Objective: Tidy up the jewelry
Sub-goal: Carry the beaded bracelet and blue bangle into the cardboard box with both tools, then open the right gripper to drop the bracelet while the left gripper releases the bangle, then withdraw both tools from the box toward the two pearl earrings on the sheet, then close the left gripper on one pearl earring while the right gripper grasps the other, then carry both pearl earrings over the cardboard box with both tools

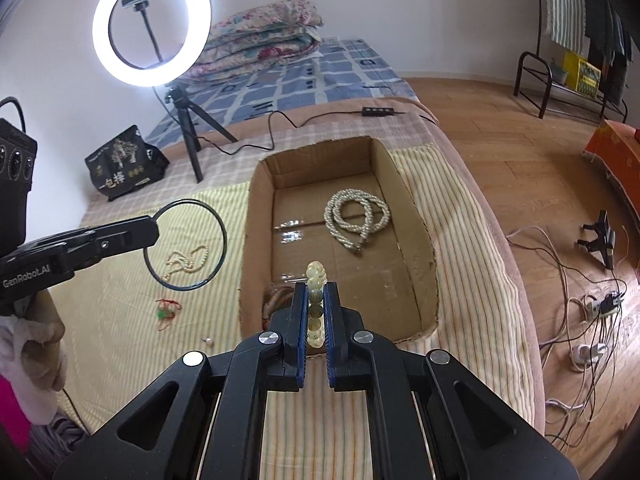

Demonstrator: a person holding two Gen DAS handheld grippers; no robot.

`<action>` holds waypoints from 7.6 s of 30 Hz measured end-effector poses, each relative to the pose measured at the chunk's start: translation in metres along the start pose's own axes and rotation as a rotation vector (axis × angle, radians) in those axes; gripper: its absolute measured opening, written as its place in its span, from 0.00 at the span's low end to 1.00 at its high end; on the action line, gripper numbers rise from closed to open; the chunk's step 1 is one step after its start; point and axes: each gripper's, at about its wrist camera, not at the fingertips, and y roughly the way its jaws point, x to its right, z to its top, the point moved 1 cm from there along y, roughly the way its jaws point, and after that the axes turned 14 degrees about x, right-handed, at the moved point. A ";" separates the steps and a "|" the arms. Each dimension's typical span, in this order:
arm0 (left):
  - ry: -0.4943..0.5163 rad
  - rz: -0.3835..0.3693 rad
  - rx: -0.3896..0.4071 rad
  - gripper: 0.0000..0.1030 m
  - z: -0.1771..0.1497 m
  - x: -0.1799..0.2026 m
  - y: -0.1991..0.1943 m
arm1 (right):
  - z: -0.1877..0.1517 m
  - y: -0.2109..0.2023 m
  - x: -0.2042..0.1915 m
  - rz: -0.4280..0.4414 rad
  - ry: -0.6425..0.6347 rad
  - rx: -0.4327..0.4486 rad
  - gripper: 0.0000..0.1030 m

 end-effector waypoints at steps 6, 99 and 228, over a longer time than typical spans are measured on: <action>0.010 0.022 -0.023 0.01 0.002 0.005 0.036 | -0.003 0.007 0.012 -0.014 0.015 -0.014 0.06; -0.054 0.189 -0.206 0.01 -0.162 -0.063 -0.050 | -0.092 0.073 -0.123 0.258 -0.435 -0.260 0.33; 0.118 0.192 -0.008 0.06 0.009 -0.005 0.095 | -0.014 0.026 0.003 0.055 -0.108 -0.056 0.09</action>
